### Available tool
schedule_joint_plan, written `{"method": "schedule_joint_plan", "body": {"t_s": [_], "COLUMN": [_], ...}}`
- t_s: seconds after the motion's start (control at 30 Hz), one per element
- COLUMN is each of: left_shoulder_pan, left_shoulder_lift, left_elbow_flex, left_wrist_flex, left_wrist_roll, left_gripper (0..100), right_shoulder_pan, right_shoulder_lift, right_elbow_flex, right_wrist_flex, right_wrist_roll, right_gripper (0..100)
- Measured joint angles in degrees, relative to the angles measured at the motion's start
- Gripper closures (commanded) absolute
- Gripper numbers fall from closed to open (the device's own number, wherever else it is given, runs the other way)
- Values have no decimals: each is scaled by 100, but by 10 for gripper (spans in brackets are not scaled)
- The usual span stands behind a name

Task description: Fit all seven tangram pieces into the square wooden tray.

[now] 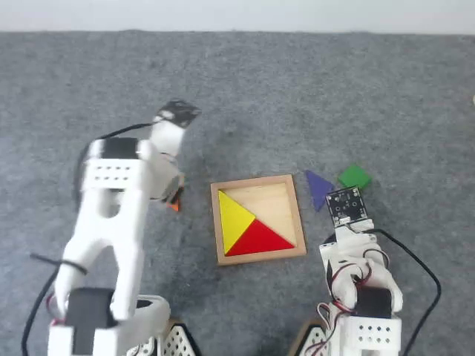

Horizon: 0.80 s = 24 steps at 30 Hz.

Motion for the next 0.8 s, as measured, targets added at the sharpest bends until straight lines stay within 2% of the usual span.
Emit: {"method": "schedule_joint_plan", "body": {"t_s": [0.13,0.47,0.67,0.8], "left_shoulder_pan": [281,0,-352,-765], "left_shoulder_lift": [448,1969,2268,2321], "left_elbow_flex": [18,18,-70,-79], "left_wrist_flex": [-756,-1732,-1873,-1890], "left_wrist_roll": [396,677,668,343], "left_gripper": [868,852,852,852], "right_shoulder_pan": [53,53,53,53], "right_shoulder_lift": [0,0,0,0], "right_elbow_flex": [0,0,0,0], "right_wrist_flex": [0,0,0,0], "right_wrist_roll": [0,18,18,18], "right_gripper": [989,989,989,989]}}
